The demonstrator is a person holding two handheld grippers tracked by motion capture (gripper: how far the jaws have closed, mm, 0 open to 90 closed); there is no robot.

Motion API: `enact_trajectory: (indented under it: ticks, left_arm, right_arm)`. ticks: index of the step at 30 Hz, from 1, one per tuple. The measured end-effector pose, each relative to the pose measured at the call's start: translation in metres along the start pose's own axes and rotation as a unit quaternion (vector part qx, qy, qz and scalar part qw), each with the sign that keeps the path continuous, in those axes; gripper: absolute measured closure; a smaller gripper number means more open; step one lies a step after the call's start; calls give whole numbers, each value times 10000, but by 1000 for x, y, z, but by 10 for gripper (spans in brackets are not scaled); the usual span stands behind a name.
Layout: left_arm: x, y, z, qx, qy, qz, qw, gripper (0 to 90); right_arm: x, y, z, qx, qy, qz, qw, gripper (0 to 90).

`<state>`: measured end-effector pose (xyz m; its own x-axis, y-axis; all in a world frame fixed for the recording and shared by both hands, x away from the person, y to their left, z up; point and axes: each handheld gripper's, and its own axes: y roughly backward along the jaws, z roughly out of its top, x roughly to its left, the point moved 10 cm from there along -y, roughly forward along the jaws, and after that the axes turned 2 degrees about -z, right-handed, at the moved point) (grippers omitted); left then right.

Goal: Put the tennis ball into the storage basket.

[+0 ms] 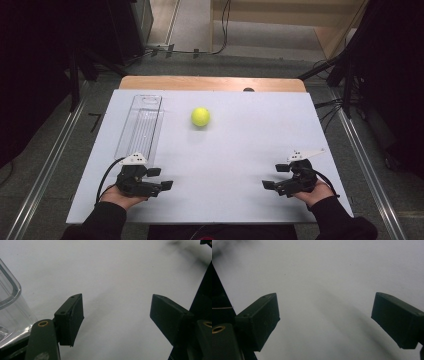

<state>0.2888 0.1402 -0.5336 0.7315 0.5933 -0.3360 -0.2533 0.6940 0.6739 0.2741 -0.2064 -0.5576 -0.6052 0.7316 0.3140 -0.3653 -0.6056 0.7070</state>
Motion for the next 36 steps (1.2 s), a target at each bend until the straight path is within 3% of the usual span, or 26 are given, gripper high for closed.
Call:
enact_trajectory:
  ticks: [9,14,23,36]
  left_arm:
    - [-4,-2,0,70,53,-92,9999,279]
    - [-4,-1,0,43,57,-108,9999,279]
    - [-5,-1,0,88,56,-177,9998,261]
    - [-3,-3,0,82,111,-164,9998,261]
  right_arm:
    - [0,0,-2,68,-10,-39,10000,62]
    - [2,0,-1,41,-68,105,9999,62]
    - [2,-1,0,49,-53,82,9999,62]
    - [0,-5,1,81,-56,117,9999,62]
